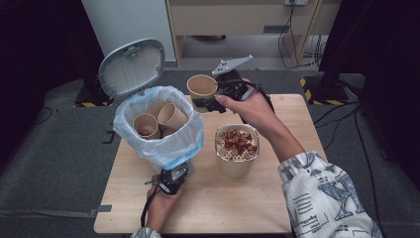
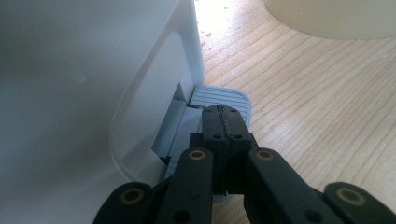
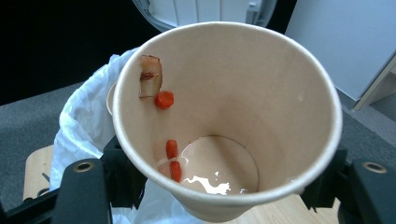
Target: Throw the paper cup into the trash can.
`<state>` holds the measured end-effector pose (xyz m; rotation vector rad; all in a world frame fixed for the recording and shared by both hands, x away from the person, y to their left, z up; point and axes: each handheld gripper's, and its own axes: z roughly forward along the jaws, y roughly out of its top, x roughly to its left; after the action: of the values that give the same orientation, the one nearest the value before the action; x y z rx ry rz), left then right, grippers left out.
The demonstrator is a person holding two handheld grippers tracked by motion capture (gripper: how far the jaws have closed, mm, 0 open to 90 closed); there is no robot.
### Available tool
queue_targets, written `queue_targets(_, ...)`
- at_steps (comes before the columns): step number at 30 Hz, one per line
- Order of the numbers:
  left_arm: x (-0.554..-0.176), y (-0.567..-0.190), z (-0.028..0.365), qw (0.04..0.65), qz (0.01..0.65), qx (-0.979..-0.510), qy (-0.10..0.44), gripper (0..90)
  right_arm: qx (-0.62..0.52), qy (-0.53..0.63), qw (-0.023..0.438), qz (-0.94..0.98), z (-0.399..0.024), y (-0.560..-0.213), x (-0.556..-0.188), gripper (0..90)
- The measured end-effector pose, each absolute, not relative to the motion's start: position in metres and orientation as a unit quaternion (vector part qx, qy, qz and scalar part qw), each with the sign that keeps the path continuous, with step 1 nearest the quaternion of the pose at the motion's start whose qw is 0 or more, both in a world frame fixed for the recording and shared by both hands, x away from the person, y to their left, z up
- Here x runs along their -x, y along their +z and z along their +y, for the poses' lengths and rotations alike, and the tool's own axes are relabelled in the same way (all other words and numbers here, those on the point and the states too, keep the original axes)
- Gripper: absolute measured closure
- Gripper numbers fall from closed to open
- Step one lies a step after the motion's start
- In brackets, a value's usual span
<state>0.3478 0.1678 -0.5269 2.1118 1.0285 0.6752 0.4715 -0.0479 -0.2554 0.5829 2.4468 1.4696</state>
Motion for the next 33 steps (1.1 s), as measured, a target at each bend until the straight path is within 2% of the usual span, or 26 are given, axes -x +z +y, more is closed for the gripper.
queue_targets(15, -0.348, -0.527, 0.168, 0.342, 0.396, -0.812, 0.258, 89.3, -0.178, 0.509, 0.101, 0.836, -0.007, -0.249, -0.468, 30.8)
queue_targets(33, -0.348, -0.527, 0.168, 0.343, 0.396, -0.812, 0.257, 89.3, -0.167, 0.516, 0.090, 0.835, 0.014, -0.248, -0.469, 30.7)
